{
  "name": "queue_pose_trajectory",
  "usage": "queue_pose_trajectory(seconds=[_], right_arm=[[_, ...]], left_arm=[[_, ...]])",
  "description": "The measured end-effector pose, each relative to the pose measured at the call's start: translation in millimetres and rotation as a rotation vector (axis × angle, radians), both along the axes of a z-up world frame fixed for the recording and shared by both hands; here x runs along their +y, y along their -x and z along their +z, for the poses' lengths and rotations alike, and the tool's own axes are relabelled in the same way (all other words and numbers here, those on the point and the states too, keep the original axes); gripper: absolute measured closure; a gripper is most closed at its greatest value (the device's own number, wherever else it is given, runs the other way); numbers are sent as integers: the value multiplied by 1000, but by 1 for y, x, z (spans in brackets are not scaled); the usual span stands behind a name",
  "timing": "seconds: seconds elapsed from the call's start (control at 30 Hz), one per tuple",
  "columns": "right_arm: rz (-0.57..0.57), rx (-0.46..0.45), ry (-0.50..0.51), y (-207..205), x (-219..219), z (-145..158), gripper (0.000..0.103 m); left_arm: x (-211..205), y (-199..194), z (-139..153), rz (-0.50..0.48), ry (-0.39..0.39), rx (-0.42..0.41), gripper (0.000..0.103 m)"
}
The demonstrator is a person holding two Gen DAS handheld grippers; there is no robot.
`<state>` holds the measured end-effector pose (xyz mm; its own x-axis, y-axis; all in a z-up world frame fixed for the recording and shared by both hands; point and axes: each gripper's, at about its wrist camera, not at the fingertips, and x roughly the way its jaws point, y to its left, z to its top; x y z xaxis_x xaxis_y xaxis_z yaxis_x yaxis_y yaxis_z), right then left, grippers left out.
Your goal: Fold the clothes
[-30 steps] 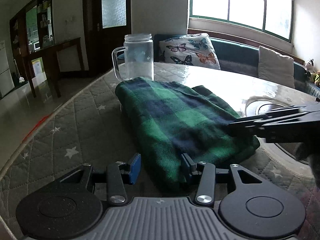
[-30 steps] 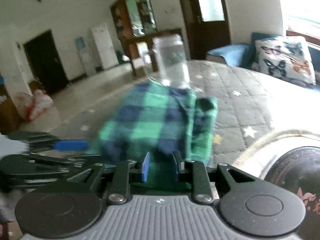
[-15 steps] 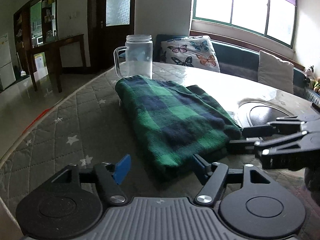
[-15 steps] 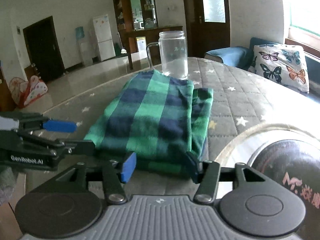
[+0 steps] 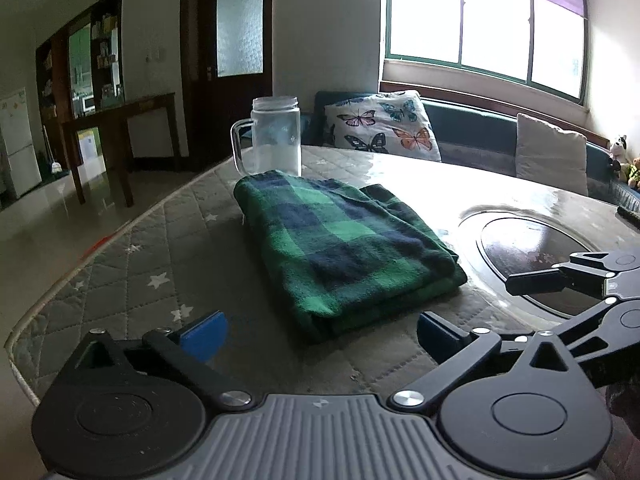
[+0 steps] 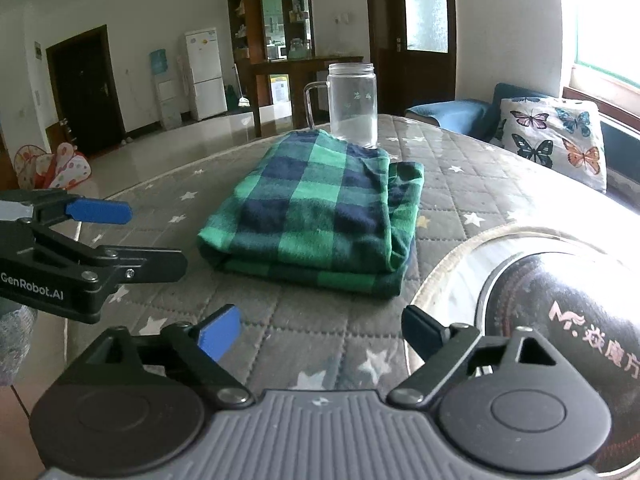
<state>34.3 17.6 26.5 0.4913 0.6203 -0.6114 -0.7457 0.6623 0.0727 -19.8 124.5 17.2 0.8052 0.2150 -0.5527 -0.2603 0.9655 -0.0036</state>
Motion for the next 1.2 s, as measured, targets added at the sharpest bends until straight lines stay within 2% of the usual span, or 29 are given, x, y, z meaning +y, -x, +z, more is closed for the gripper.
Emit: queue_pose_trajectory(seconds=[0.07, 0.23, 0.67, 1.2], right_arm=[[-6, -9, 1, 4, -3, 0, 4], [-16, -28, -5, 16, -8, 1, 0], [-67, -56, -18, 49, -23, 6, 0], [-60, -79, -31, 74, -22, 11, 0]], left_arm=[[-3, 3, 1, -3, -1, -3, 0], [-11, 11, 2, 1, -16, -9, 0], [-25, 39, 3, 22, -1, -31, 0], [-29, 66, 5, 58, 13, -52, 0]])
